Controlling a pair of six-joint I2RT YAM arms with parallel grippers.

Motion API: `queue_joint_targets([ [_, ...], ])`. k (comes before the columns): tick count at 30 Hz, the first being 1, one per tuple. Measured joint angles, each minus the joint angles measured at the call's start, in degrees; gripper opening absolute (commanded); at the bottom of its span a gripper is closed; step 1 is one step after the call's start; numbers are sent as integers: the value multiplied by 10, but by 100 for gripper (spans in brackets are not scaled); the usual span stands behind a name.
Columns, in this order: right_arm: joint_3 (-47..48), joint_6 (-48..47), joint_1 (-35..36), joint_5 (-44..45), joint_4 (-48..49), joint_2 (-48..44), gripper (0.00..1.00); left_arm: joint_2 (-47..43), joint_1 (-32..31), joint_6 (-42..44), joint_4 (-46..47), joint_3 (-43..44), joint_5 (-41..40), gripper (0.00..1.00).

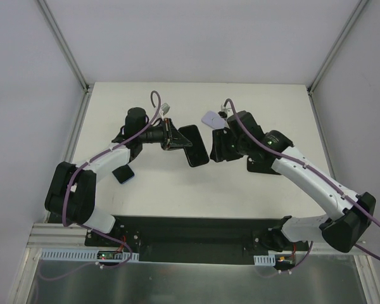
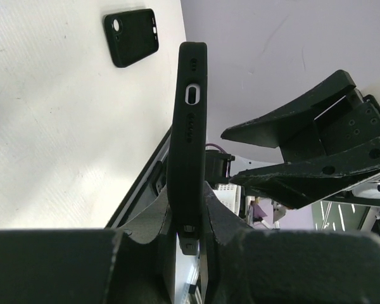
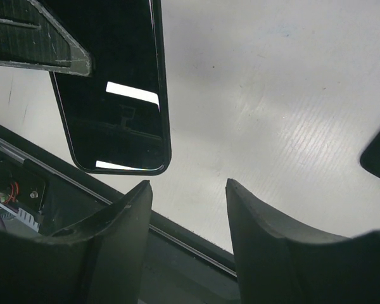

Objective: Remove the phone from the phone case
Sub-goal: Remove the phone case from the phone.

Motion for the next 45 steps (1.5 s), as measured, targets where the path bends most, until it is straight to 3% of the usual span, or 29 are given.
queue_joint_targets([
  [12, 7, -4, 22, 16, 12, 55, 51, -18, 1, 8, -10, 0, -2, 0],
  [32, 28, -8, 77, 195, 17, 94, 50, -27, 1, 14, -11, -3, -31, 0],
  [45, -35, -15, 47, 158, 118, 90, 48, -35, 5, -28, 10, -20, -52, 0],
])
